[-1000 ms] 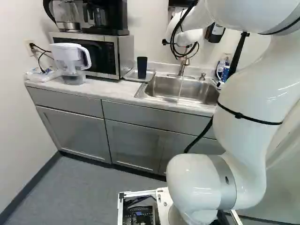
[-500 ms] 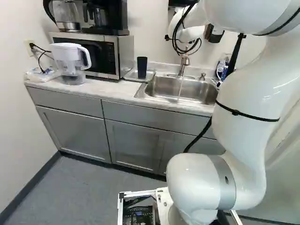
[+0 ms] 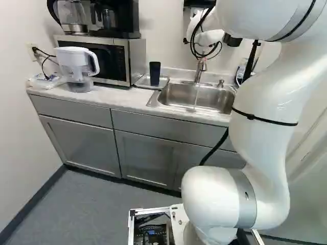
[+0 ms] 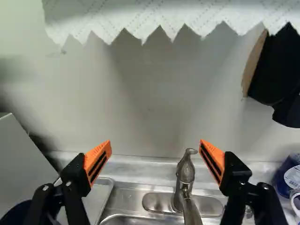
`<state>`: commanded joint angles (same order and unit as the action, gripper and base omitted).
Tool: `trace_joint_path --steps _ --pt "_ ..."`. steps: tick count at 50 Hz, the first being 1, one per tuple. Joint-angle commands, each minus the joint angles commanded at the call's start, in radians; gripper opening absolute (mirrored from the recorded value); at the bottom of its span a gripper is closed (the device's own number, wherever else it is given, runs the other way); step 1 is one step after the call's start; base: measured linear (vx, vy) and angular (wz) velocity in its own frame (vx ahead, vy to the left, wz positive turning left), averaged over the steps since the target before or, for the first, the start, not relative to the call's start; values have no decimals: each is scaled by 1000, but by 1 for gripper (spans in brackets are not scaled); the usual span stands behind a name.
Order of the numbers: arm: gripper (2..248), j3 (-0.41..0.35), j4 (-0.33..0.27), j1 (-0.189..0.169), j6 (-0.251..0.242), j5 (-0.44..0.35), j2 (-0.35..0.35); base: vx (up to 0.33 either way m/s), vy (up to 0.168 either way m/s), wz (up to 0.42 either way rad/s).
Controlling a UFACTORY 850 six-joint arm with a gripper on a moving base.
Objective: Rinse the cup and place it in the tray
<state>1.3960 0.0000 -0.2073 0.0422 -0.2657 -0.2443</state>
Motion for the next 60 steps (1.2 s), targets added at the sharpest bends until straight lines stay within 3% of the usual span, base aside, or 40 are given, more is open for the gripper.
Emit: trace_joint_path --steps 28,60 --pt "247 102 0 2 0 0 -90 0 0 0" --pt "247 119 0 4 0 0 -104 0 0 0"
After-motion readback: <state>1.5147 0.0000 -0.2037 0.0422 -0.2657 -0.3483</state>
